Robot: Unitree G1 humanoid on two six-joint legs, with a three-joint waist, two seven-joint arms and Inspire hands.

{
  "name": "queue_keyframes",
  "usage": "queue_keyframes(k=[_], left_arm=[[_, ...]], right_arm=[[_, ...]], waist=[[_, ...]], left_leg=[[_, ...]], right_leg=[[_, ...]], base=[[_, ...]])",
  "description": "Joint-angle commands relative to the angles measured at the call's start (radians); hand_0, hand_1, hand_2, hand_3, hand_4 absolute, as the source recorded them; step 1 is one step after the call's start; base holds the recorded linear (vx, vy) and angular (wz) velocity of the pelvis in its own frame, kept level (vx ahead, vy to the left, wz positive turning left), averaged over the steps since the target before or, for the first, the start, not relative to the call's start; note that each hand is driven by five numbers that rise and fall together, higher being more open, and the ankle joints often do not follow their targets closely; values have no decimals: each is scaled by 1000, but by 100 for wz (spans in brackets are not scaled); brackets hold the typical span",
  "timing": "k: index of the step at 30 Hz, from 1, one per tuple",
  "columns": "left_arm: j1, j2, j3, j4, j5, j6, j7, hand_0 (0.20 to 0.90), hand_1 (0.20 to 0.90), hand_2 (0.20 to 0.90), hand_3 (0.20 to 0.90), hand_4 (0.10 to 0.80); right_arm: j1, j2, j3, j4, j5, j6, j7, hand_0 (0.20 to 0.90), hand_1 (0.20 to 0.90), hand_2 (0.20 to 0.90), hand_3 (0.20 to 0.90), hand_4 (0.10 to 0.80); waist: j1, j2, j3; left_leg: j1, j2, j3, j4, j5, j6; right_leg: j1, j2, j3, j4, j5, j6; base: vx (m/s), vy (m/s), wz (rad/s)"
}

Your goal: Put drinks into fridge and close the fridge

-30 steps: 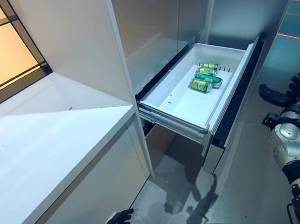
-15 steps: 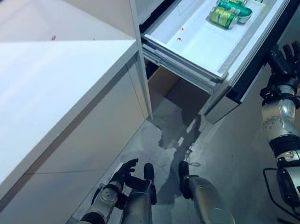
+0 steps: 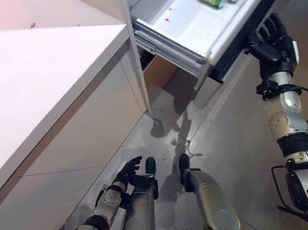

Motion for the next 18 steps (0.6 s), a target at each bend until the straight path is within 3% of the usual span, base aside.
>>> queue_keyframes(k=[1, 8, 18], left_arm=[[142, 41, -42, -45, 58, 11, -13, 900, 900, 900, 900, 800], [160, 64, -20, -45, 83, 31, -23, 900, 900, 900, 900, 800], [201, 71, 1, -32, 95, 34, -38, 900, 900, 900, 900, 800]], right_arm=[[-210, 50, 307, -281, -148, 11, 341, 900, 900, 900, 900, 800], [-181, 65, 325, -256, -188, 87, 328, 900, 900, 900, 900, 800], [-41, 78, 259, -144, -204, 45, 126, 900, 900, 900, 900, 800]], waist=[[104, -19, -80], [115, -22, -122], [92, -18, -178]], left_leg=[[41, -44, 16, 19, -63, 56], [124, -40, 12, -56, -51, 58], [233, -25, 32, -159, -39, 56]], right_leg=[[94, -22, 20, 34, -58, 7], [179, -33, 3, -31, -50, 22], [273, -27, 5, -119, -34, 37]], base=[[122, 27, 7], [119, 21, 21], [65, 5, 19]])
